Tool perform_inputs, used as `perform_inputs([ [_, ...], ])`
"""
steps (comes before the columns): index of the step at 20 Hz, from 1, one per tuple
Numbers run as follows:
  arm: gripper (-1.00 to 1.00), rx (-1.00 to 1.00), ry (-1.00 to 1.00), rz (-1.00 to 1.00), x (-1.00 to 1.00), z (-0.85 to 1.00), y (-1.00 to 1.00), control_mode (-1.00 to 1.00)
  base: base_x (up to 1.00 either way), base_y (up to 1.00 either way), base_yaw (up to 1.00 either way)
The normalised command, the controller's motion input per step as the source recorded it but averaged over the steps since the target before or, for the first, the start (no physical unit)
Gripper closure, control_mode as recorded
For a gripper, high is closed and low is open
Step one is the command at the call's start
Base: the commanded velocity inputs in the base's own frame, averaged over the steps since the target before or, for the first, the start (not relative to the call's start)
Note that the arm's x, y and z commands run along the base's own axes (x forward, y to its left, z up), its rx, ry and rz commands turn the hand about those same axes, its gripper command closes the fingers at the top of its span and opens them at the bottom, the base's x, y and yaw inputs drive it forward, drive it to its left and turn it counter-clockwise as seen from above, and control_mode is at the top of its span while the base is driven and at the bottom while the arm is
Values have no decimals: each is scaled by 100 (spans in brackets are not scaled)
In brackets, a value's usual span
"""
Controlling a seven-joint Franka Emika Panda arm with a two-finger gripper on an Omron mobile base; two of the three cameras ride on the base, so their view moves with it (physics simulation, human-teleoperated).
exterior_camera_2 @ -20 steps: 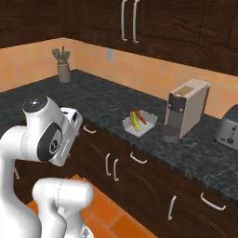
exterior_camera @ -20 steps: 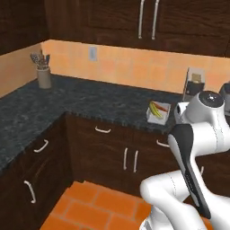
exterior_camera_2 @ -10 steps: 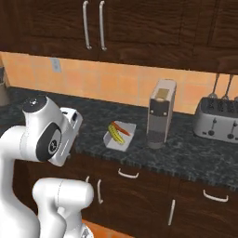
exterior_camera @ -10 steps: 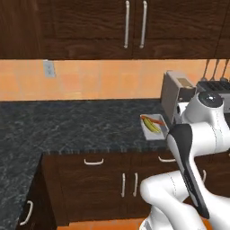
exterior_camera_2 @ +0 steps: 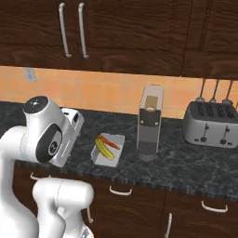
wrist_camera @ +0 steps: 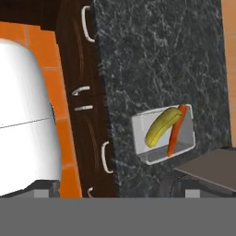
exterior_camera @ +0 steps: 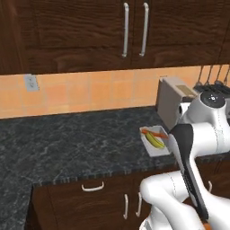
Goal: Take the meat container that has the fish and place it on the second highest rack of the freezer. Then take the vegetable container that has the carrot and cucumber and place it on the highest rack of the freezer.
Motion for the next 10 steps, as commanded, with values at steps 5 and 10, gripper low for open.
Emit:
perform_inputs([
  [5, -100, 0, 0, 0, 0, 0, 0, 100, 27, 56, -9],
  [10, -100, 0, 0, 0, 0, 0, 0, 100, 66, 21, -3],
])
